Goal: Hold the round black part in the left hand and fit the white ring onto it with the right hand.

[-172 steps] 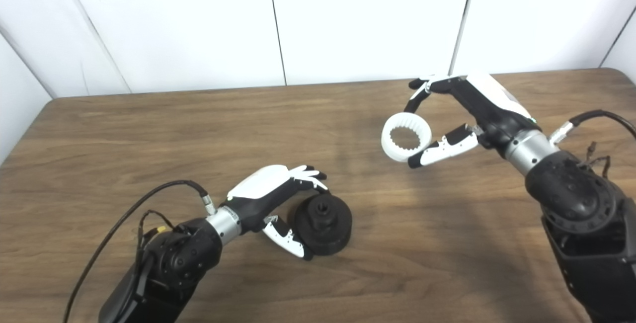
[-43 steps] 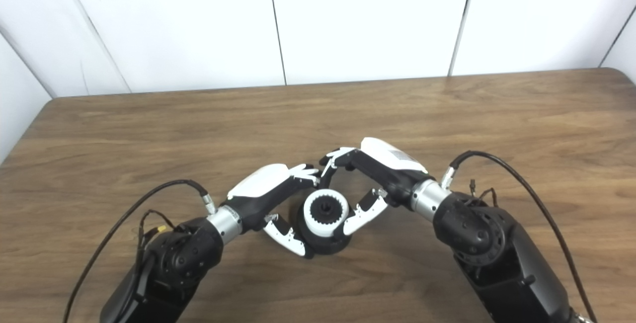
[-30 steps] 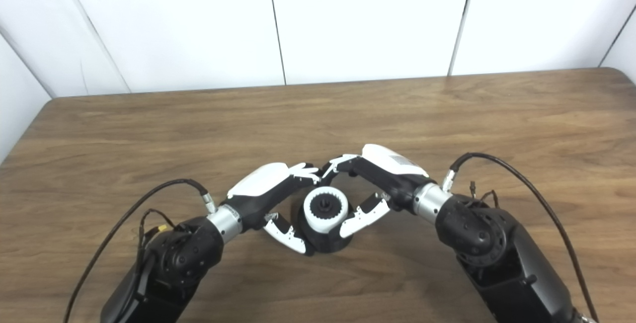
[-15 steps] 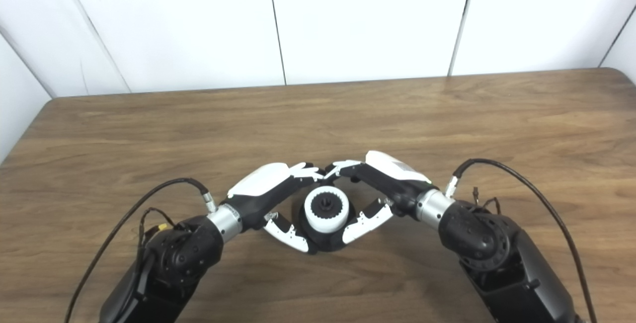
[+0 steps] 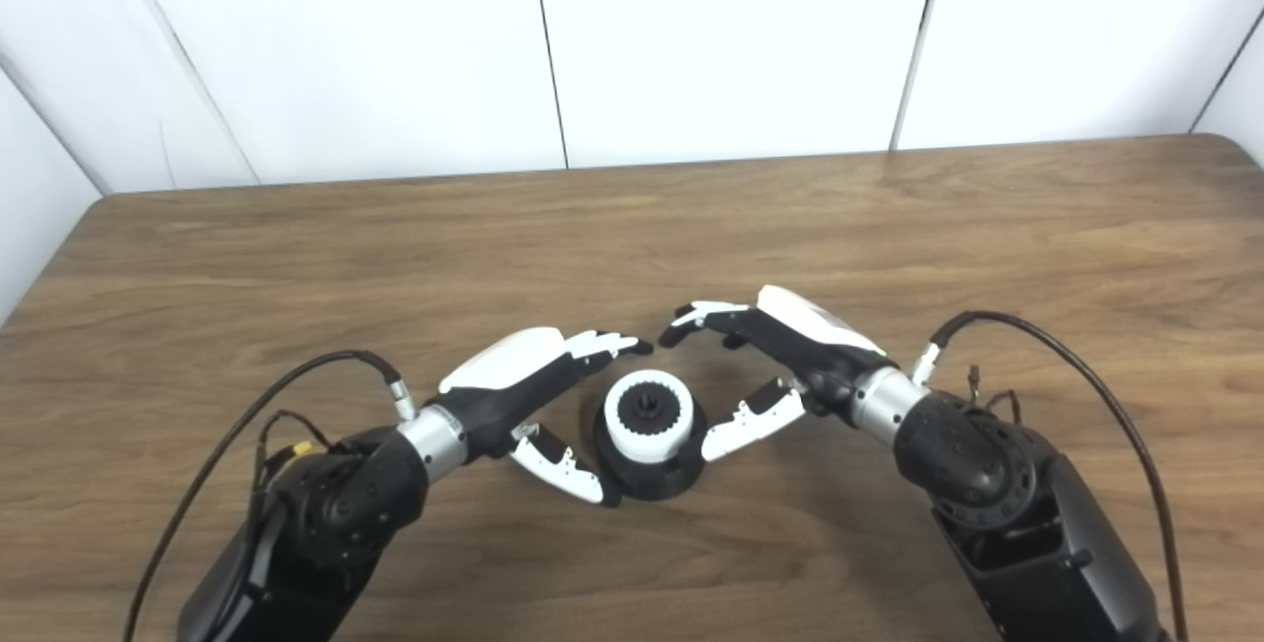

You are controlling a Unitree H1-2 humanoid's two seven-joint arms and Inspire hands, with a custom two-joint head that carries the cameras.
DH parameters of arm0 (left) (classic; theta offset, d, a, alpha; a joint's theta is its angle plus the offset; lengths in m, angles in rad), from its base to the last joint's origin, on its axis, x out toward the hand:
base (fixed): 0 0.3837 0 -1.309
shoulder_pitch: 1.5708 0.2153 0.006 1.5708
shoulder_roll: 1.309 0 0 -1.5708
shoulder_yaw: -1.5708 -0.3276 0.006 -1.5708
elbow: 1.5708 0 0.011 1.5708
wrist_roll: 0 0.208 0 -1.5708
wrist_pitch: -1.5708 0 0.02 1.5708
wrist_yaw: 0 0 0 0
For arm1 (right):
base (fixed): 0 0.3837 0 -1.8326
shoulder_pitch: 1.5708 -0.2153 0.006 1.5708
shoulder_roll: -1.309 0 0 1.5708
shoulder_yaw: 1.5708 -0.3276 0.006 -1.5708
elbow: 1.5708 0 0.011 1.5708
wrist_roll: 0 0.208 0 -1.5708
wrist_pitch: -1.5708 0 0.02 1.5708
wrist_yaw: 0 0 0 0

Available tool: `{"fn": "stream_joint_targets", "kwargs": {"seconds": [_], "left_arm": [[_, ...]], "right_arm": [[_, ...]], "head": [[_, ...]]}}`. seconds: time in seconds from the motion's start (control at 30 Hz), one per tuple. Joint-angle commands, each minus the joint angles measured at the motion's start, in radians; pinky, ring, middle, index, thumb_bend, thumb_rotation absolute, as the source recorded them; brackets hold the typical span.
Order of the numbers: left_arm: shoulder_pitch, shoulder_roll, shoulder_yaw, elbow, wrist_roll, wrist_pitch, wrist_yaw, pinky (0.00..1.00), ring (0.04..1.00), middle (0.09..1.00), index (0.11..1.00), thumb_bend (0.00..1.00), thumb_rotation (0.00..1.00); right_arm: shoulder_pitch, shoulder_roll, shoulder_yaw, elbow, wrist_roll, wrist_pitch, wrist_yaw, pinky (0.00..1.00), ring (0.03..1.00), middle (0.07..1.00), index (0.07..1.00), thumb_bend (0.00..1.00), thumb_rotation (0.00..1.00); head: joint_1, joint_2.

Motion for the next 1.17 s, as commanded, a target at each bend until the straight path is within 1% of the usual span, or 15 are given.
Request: {"fn": "stream_joint_targets", "kwargs": {"seconds": [0.0, 0.13, 0.33, 0.5, 0.63, 0.73, 0.8, 0.87, 0.9, 0.93, 0.97, 1.0, 1.03, 1.07, 1.13], "left_arm": [[-0.004, 0.039, 0.025, -0.021, -0.001, 0.019, -0.01, 0.92, 1.0, 1.0, 0.966, 1.0, 0.24], [0.004, 0.06, 0.054, -0.04, -0.028, 0.033, -0.013, 0.96, 1.0, 1.0, 0.971, 1.0, 0.22], [0.026, 0.087, 0.108, -0.067, -0.036, 0.062, 0.002, 0.92, 1.0, 0.994, 0.961, 1.0, 0.19], [0.058, 0.07, 0.179, -0.09, -0.065, 0.084, 0.049, 0.91, 0.99, 0.983, 0.955, 1.0, 0.24], [0.107, 0.036, 0.254, -0.128, -0.097, 0.104, 0.109, 0.88, 0.974, 0.975, 0.954, 0.92, 0.35], [0.154, -0.017, 0.318, -0.15, -0.127, 0.104, 0.186, 0.86, 0.955, 0.963, 0.945, 0.81, 0.48], [0.188, -0.065, 0.367, -0.155, -0.182, 0.075, 0.245, 0.87, 0.951, 0.967, 0.954, 0.73, 0.54], [0.217, -0.107, 0.407, -0.155, -0.235, 0.044, 0.296, 0.88, 0.95, 0.977, 0.97, 0.63, 0.56], [0.233, -0.124, 0.418, -0.153, -0.249, 0.02, 0.325, 0.89, 0.949, 0.98, 0.974, 0.6, 0.57], [0.244, -0.133, 0.424, -0.151, -0.256, 0.003, 0.342, 0.88, 0.951, 0.986, 0.981, 0.55, 0.63], [0.255, -0.139, 0.427, -0.151, -0.259, -0.013, 0.357, 0.87, 0.951, 0.988, 0.985, 0.53, 0.66], [0.267, -0.147, 0.429, -0.153, -0.26, -0.023, 0.373, 0.88, 0.956, 0.993, 0.991, 0.5, 0.72], [0.28, -0.157, 0.432, -0.156, -0.269, -0.033, 0.387, 0.9, 0.972, 0.999, 0.998, 0.45, 0.84], [0.293, -0.169, 0.438, -0.159, -0.286, -0.039, 0.398, 0.92, 0.984, 1.0, 0.999, 0.43, 0.92], [0.313, -0.191, 0.458, -0.161, -0.363, -0.043, 0.404, 0.96, 0.996, 1.0, 1.0, 0.43, 0.98]], "right_arm": [[-0.025, 0.001, -0.02, -0.011, 0.012, -0.026, -0.03, 0.86, 0.967, 0.933, 0.826, 1.0, 0.41], [-0.018, -0.001, -0.03, -0.008, 0.015, -0.032, -0.041, 0.87, 0.976, 0.942, 0.844, 1.0, 0.42], [-0.004, -0.001, -0.051, -0.015, 0.021, -0.023, -0.058, 0.89, 0.981, 0.947, 0.854, 1.0, 0.41], [0.013, 0.007, -0.073, -0.023, 0.032, -0.019, -0.075, 0.91, 0.977, 0.949, 0.861, 0.98, 0.42], [0.039, 0.03, -0.1, -0.036, 0.046, -0.018, -0.11, 0.89, 0.958, 0.944, 0.872, 0.95, 0.5], [0.066, 0.06, -0.134, -0.045, 0.071, -0.012, -0.143, 0.87, 0.938, 0.936, 0.908, 0.9, 0.55], [0.086, 0.083, -0.157, -0.055, 0.084, 0.001, -0.166, 0.88, 0.937, 0.941, 0.931, 0.88, 0.59], [0.107, 0.108, -0.179, -0.063, 0.1, 0.0, -0.194, 0.88, 0.93, 0.942, 0.945, 0.85, 0.62], [0.119, 0.116, -0.186, -0.067, 0.102, -0.008, -0.208, 0.88, 0.928, 0.942, 0.949, 0.84, 0.63], [0.126, 0.122, -0.188, -0.069, 0.103, -0.013, -0.216, 0.87, 0.929, 0.948, 0.957, 0.73, 0.69], [0.135, 0.129, -0.192, -0.073, 0.104, -0.018, -0.227, 0.87, 0.93, 0.951, 0.961, 0.67, 0.72], [0.146, 0.142, -0.199, -0.077, 0.112, -0.02, -0.239, 0.86, 0.927, 0.95, 0.956, 0.59, 0.77], [0.156, 0.156, -0.207, -0.081, 0.126, -0.019, -0.25, 0.86, 0.928, 0.949, 0.947, 0.49, 0.91], [0.168, 0.171, -0.215, -0.085, 0.145, -0.016, -0.259, 0.86, 0.928, 0.954, 0.951, 0.48, 0.95], [0.188, 0.204, -0.236, -0.094, 0.19, -0.008, -0.274, 0.85, 0.926, 0.964, 0.954, 0.47, 0.99]], "head": [[0.001, 0.0], [0.006, -0.002], [0.003, -0.004], [0.0, -0.005], [-0.005, -0.003], [-0.005, -0.002], [-0.005, -0.001], [-0.004, 0.0], [-0.006, 0.002], [-0.006, 0.002], [-0.007, 0.003], [-0.008, 0.004], [-0.008, 0.005], [-0.01, 0.005], [-0.011, 0.008]]}}
